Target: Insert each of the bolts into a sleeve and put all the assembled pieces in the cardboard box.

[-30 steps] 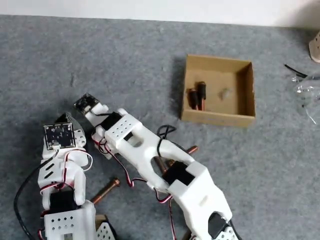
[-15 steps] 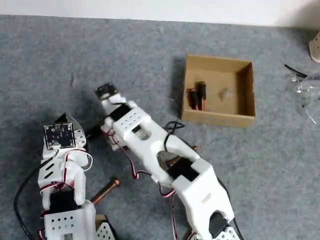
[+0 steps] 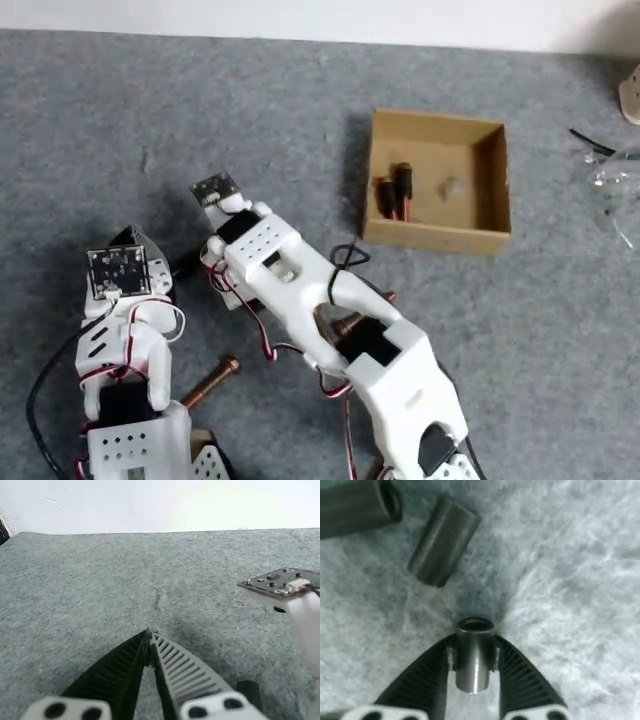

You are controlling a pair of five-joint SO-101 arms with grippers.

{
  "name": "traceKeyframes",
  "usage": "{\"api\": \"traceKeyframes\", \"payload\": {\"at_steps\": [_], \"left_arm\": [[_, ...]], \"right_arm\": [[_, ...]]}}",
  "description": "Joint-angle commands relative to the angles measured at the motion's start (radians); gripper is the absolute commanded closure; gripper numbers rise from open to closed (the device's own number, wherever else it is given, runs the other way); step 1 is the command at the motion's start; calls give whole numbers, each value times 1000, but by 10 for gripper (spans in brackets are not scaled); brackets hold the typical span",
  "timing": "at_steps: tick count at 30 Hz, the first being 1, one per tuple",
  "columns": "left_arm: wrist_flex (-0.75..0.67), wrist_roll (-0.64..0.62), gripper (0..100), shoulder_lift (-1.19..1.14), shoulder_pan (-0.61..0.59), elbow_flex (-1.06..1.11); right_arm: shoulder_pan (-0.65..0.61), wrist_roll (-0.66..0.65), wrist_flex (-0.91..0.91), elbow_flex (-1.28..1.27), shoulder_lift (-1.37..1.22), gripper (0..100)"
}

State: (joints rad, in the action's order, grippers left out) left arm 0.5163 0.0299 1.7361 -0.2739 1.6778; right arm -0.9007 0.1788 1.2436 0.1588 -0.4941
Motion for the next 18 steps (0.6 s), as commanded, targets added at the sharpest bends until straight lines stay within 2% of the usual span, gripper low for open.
{"api": "traceKeyframes", "payload": {"at_steps": [1,6,14,18], "left_arm": [[-26,-3,989,13,18,21],[-26,-2,989,12,19,21],[-28,-2,989,8,19,22],[-48,-2,989,7,19,22]], "right_arm": [[31,11,21,5,125,994],[107,11,16,7,170,994],[151,5,19,7,220,994],[223,5,21,5,285,994]]}}
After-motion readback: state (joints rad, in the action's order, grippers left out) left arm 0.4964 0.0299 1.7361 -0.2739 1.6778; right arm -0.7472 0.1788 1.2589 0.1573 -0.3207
